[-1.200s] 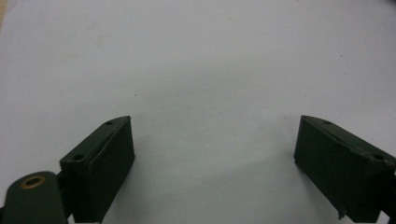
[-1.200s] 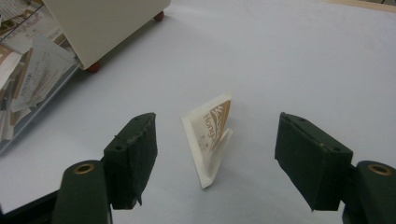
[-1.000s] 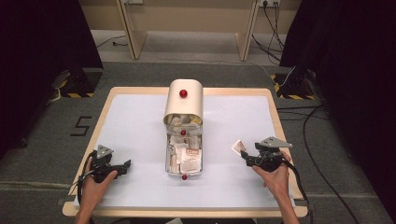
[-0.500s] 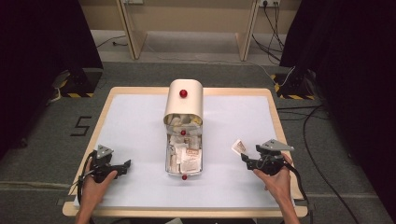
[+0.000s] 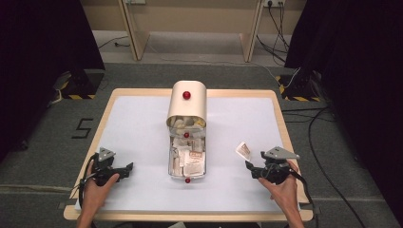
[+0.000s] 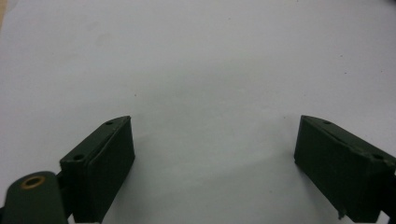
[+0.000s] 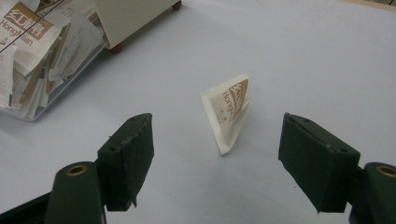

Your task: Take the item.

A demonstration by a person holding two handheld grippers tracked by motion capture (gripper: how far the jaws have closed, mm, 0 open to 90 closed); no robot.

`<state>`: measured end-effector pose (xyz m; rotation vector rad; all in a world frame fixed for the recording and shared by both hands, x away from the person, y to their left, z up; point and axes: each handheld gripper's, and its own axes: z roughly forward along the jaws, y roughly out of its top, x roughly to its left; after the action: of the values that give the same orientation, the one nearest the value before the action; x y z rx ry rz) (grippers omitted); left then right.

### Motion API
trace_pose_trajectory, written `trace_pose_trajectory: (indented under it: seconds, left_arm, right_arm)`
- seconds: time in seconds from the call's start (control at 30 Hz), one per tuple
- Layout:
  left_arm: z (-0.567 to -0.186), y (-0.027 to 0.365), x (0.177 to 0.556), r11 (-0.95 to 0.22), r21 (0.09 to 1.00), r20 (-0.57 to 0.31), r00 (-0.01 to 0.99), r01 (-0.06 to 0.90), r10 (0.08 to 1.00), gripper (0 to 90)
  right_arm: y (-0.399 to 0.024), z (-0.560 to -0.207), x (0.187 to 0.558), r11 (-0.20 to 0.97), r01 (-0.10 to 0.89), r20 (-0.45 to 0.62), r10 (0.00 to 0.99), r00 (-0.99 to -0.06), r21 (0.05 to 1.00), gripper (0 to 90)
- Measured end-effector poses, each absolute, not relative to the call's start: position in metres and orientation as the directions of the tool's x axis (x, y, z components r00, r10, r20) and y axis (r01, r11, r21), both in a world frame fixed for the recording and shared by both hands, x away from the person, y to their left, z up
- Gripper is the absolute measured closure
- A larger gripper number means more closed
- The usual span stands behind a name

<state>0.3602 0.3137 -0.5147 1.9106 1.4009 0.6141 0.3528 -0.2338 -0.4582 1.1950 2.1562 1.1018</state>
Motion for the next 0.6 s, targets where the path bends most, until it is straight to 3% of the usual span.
trace_pose_trajectory:
  seconds: [0.6]
  left_arm:
    - [-0.515,0.314,0.360,-0.190,0.754,-0.019,0.309,0.629,0.951,11.3]
  right_arm:
    - [-0.237,-0.463,0.339,0.307,0.501,0.013,0.843,-0.538,0.809,26.9]
